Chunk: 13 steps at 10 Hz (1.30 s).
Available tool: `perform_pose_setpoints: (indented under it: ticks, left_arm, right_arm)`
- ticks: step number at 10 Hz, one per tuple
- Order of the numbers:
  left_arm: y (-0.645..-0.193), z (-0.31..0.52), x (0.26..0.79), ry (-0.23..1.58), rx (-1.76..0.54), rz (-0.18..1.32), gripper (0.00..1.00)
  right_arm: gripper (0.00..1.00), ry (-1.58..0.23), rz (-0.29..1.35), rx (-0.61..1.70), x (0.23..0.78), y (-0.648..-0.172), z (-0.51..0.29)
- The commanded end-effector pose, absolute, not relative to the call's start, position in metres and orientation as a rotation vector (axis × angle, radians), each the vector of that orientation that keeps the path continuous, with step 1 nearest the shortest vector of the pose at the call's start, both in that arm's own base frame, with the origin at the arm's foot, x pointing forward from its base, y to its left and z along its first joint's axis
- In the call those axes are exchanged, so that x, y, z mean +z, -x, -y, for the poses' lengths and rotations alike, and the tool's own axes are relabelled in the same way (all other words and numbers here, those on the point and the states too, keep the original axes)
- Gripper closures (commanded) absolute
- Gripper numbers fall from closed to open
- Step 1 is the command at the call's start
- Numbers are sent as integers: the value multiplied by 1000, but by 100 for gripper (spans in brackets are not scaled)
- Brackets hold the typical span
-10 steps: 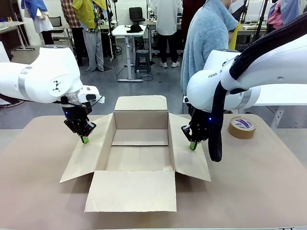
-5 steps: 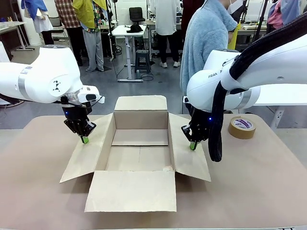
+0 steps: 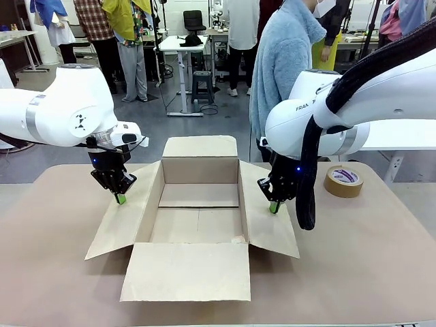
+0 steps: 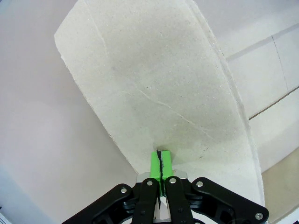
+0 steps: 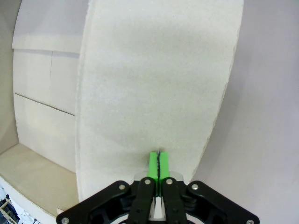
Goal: Wrap the clocks to prevent damage.
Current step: Once the human has placed the objects inside and stepped back, release both hands from the side flaps of the Package Box.
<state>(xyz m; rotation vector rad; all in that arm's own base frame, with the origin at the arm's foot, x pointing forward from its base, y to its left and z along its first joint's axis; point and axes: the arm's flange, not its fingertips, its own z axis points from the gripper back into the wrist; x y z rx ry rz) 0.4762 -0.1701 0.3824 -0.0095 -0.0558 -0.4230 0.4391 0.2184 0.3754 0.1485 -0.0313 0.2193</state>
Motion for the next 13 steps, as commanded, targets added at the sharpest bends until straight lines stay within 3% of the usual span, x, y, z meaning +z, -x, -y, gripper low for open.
perform_pose_setpoints:
  ticks: [1,13]
  left_arm:
    - [-475,170,381,5,-426,52,100]
    - [-475,170,381,5,-426,52,100]
  right_arm:
    - [99,-146,27,218,373,-437,-219]
    - [99,-146,27,218,373,-437,-219]
